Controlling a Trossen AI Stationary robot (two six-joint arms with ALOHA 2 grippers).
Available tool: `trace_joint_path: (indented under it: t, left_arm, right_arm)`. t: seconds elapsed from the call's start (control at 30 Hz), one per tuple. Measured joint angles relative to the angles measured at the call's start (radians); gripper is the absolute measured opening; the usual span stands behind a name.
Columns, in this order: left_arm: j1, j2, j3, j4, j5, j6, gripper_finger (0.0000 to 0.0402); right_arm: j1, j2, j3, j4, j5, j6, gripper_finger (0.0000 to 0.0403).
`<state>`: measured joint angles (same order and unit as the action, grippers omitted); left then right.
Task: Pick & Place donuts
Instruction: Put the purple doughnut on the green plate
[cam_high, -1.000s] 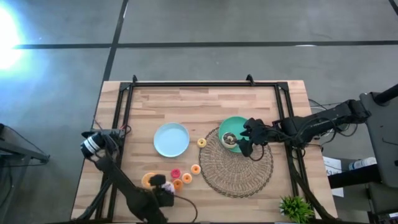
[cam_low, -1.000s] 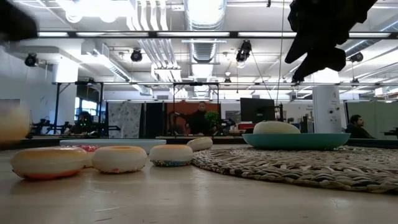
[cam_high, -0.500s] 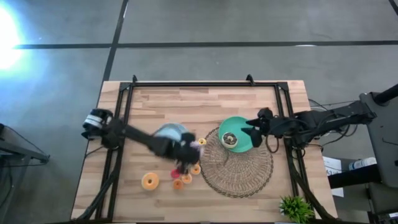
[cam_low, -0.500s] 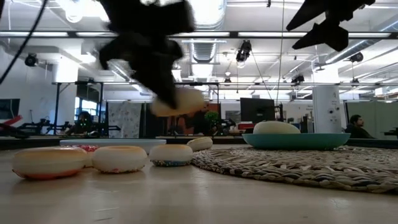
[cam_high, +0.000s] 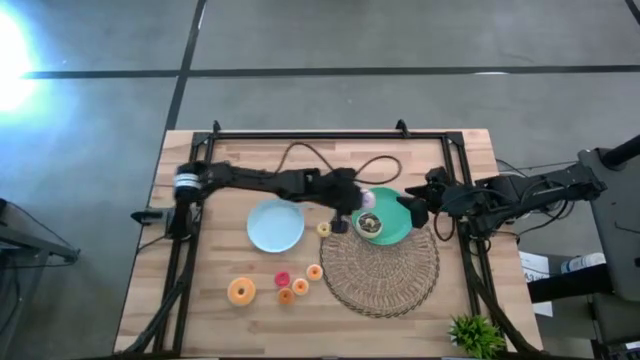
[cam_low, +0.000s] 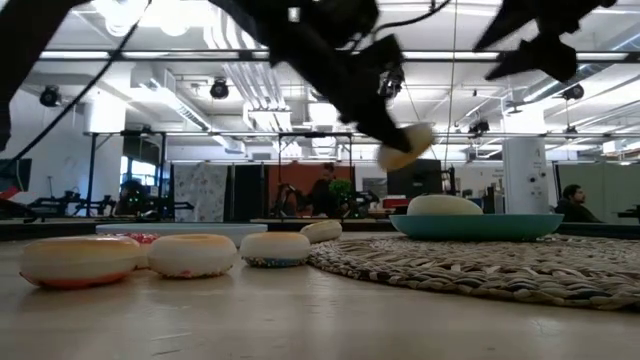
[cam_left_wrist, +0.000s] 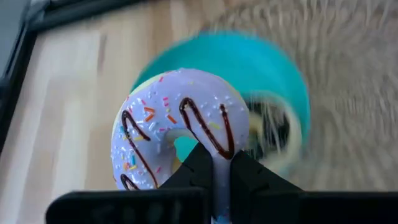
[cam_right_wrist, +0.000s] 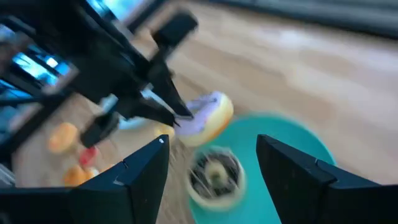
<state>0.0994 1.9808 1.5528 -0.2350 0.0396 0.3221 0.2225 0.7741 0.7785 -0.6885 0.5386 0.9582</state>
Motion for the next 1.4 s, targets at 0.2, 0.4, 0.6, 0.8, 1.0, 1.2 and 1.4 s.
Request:
trace_joint_path:
  t: [0.2, 0.4, 0.6, 0.8, 1.0, 1.2, 1.4]
  left_arm:
    - [0.005, 0.2, 0.257, -0.088, 0.021, 0.154, 0.0]
    - [0.019, 0.345, 0.463, -0.24, -0.002, 0.213, 0.0001]
    - [0.025, 0.394, 0.529, -0.344, -0.123, 0.226, 0.0027]
    - [0.024, 0.389, 0.511, -0.388, -0.102, 0.177, 0.0076]
    - [0.014, 0.369, 0.519, -0.433, -0.101, 0.127, 0.0119]
    - [0.014, 0.349, 0.564, -0.466, -0.095, 0.106, 0.0138]
    - [0.021, 0.338, 0.583, -0.47, -0.053, 0.106, 0.014]
  right_arm:
    - [0.025, -0.025, 0.0, -0.167, -0.041, 0.142, 0.0232]
    - [0.048, -0.072, -0.001, -0.316, -0.045, 0.262, 0.0237]
    - [0.05, -0.087, -0.001, -0.319, -0.046, 0.271, 0.024]
    - [0.05, -0.085, -0.001, -0.326, -0.047, 0.259, 0.0238]
    - [0.05, -0.086, -0.002, -0.326, -0.047, 0.249, 0.024]
    - [0.05, -0.086, -0.002, -0.326, -0.046, 0.243, 0.0238]
    - [0.05, -0.087, -0.002, -0.326, -0.043, 0.243, 0.0242]
